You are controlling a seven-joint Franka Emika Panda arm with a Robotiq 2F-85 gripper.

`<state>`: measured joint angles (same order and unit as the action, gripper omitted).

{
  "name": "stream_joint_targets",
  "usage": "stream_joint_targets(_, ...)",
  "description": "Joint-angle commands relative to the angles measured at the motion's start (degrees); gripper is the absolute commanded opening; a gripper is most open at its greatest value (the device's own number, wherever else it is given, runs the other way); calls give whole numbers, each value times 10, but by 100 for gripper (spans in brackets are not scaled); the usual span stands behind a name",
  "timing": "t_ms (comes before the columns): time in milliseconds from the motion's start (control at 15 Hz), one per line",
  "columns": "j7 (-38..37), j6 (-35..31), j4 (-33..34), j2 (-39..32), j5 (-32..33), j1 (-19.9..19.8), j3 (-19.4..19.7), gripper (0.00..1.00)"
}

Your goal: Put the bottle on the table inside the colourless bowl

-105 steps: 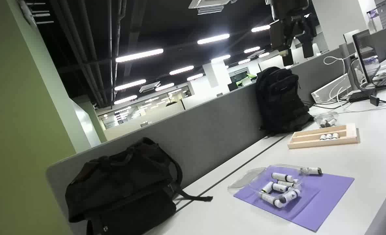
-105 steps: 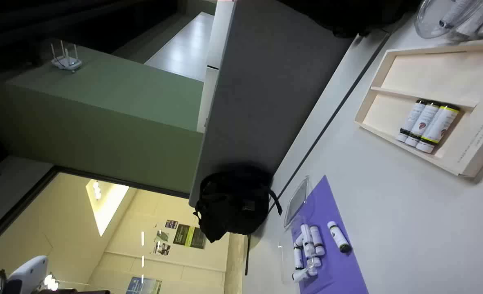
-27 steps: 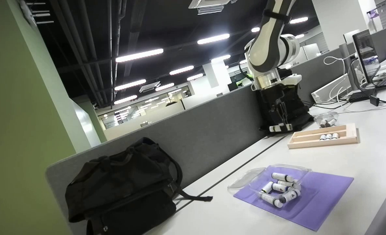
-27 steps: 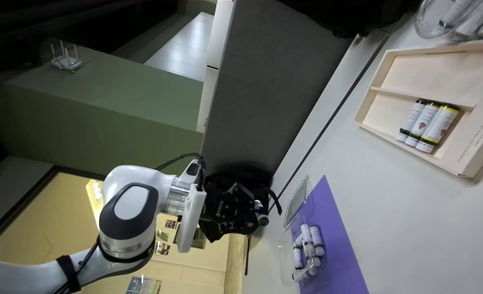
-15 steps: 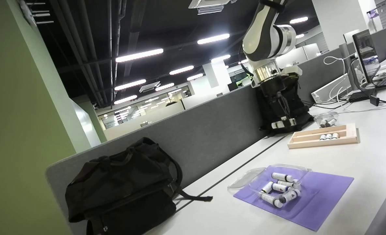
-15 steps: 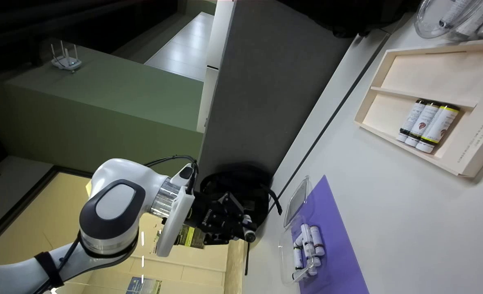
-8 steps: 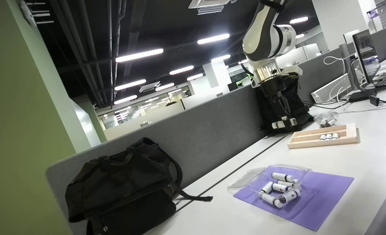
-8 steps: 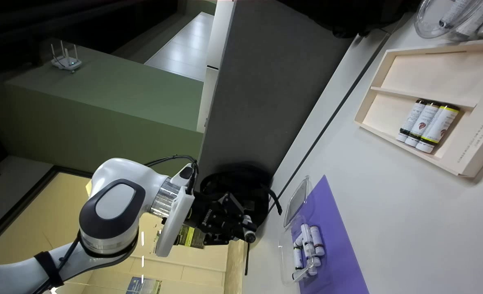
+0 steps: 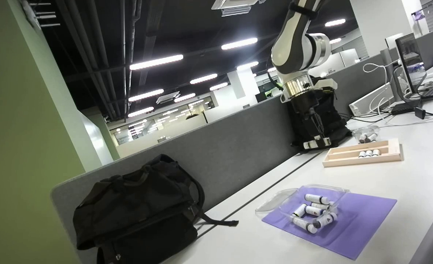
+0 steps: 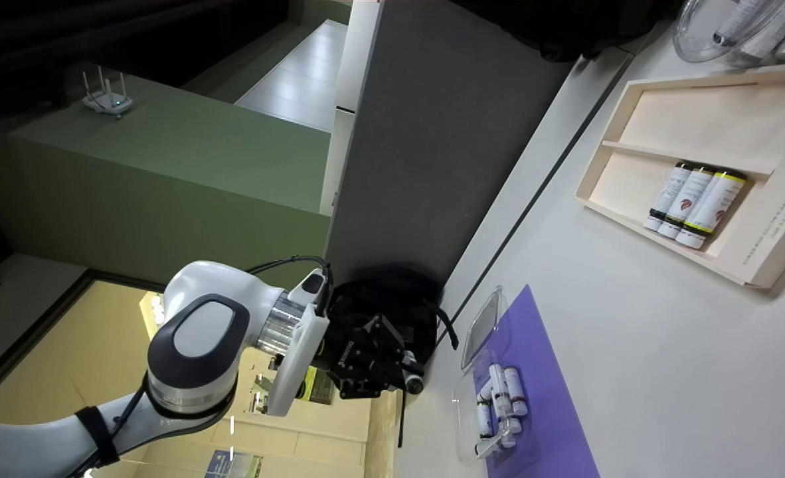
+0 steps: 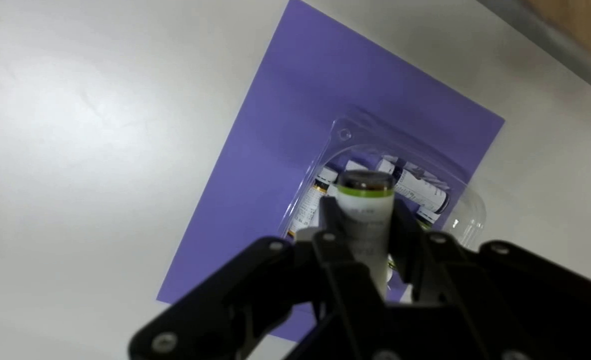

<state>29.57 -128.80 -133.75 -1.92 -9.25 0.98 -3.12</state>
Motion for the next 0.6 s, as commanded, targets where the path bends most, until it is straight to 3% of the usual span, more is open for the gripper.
stream_joint_targets(0,0,-11,43,-50,-4,11,-10,7)
stream_joint_targets(533,-1,-29,100,-158,7,22,-54,7)
